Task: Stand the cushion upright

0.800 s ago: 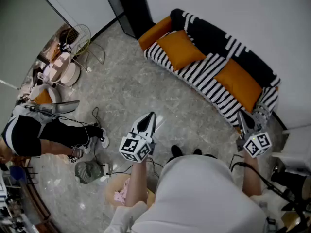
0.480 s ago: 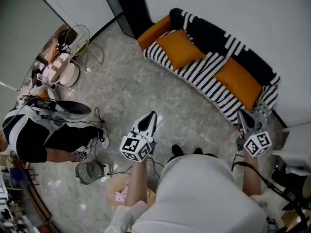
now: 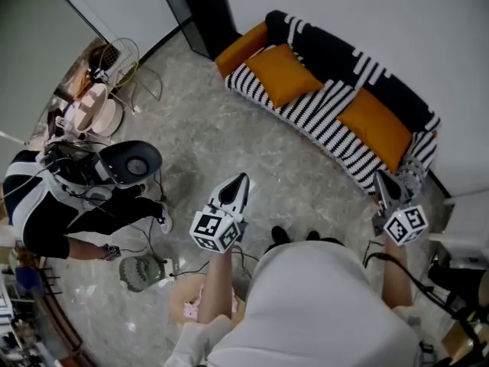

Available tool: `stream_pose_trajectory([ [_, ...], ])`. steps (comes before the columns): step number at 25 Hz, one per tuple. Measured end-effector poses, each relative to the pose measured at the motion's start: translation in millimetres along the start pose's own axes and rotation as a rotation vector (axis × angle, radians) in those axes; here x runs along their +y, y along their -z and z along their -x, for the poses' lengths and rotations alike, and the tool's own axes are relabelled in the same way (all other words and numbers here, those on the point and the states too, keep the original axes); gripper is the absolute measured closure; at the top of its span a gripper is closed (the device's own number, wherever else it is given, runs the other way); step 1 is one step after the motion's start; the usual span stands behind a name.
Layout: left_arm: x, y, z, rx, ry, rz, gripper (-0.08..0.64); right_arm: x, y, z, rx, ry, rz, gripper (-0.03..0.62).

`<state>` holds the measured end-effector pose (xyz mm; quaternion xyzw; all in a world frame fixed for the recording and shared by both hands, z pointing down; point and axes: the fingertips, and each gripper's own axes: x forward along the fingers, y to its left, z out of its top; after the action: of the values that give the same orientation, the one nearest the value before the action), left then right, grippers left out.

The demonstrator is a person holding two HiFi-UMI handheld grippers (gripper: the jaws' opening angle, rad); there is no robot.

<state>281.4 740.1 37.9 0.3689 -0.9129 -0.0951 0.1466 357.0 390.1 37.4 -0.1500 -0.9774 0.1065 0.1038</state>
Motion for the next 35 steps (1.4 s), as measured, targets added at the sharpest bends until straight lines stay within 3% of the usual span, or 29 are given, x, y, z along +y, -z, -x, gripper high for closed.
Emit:
stream_pose_trajectory([
  [12, 16, 10, 12, 0.024, 0.049, 0.027, 0.558, 16, 13, -16, 0.017, 0.002, -0.057, 0.554],
  [23, 38, 20, -1, 0.039, 0.004, 0.059, 0.559, 12, 23, -37, 0.066, -0.012, -0.068, 0.554],
  [29, 53, 8, -17, 0.023, -0.032, 0.078, 0.558, -1, 19, -80, 0.075, -0.041, -0.079, 0.554],
  [35, 70, -8, -52, 0.024, -0.073, 0.052, 0.560, -26, 8, -132, 0.109, -0.082, -0.027, 0.554],
])
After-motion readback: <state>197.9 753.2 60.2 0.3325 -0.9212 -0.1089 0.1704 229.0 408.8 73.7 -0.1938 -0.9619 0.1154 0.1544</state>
